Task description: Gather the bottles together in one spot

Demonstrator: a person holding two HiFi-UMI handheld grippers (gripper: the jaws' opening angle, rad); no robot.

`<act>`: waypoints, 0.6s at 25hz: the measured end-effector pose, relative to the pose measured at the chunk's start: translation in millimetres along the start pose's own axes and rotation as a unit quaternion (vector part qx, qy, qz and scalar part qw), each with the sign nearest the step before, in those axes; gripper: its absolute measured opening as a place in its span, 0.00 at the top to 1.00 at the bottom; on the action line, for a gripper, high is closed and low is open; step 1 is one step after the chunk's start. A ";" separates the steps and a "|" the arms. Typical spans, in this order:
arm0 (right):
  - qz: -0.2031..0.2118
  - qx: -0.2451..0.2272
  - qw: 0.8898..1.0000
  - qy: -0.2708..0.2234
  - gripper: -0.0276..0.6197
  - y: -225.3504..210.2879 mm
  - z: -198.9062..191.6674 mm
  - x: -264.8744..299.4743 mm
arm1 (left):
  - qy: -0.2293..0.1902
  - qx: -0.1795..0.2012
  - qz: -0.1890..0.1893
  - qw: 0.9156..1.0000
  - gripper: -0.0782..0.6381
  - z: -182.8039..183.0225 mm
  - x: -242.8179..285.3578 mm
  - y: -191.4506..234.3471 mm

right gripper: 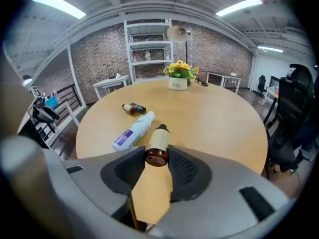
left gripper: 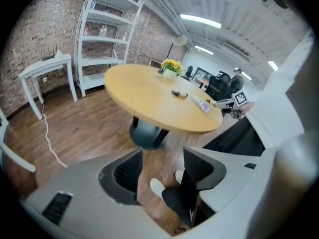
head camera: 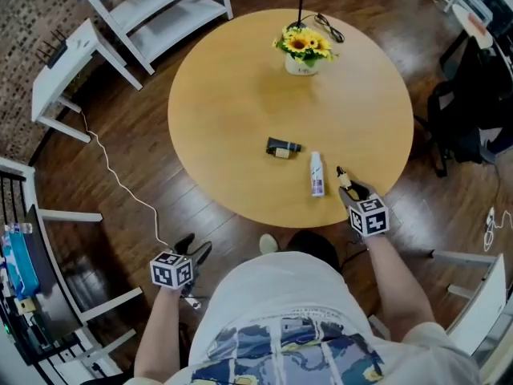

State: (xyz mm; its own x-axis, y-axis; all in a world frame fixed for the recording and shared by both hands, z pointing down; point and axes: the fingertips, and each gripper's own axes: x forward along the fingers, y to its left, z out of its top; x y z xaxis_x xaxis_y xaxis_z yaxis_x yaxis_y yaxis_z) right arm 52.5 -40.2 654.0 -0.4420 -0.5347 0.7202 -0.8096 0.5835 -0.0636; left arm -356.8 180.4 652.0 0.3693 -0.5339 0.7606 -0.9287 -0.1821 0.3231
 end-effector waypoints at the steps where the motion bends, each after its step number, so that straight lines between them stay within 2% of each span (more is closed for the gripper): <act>1: 0.001 0.008 1.000 -0.016 0.70 0.4 8.3 -11.3 | -0.019 0.015 -0.017 1.000 0.52 30.8 8.8 -13.2; 3: 0.011 0.018 0.998 -0.057 0.70 5.6 32.2 -35.4 | -0.060 0.046 -0.068 0.995 0.52 94.1 23.5 -54.2; 4: 0.020 0.018 0.996 -0.082 0.70 11.6 47.5 -48.0 | -0.080 0.058 -0.104 0.990 0.52 124.6 28.0 -81.0; 5: 0.031 0.014 0.994 -0.108 0.70 19.8 64.3 -60.6 | -0.098 0.066 -0.145 0.982 0.52 153.9 30.4 -110.3; 7: 0.055 0.000 0.985 -0.162 0.70 38.9 98.0 -84.1 | -0.128 0.063 -0.236 0.961 0.52 207.9 29.8 -170.7; 9: 0.073 -0.011 0.976 -0.206 0.70 56.1 126.6 -104.7 | -0.146 0.041 -0.324 0.934 0.53 254.0 25.6 -224.9; 11: 0.086 -0.023 0.968 -0.233 0.70 69.2 147.2 -120.5 | -0.150 0.011 -0.390 0.908 0.54 290.4 25.3 -265.7; 13: 0.096 -0.035 0.964 -0.243 0.70 76.7 159.3 -130.3 | -0.141 -0.026 -0.428 0.892 0.54 317.9 34.0 -292.4; 15: 0.104 -0.053 0.961 -0.252 0.70 77.1 166.5 -135.7 | -0.120 -0.065 -0.452 0.882 0.54 334.7 47.4 -312.3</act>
State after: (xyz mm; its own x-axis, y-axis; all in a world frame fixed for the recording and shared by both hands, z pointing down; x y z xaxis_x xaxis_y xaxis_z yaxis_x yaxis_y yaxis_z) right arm -14.3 -24.3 436.3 -0.7424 -0.6122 0.2722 -0.6513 0.7547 -0.0792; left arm -60.6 -64.4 398.7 0.9241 -0.3814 0.0234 -0.2416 -0.5357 0.8091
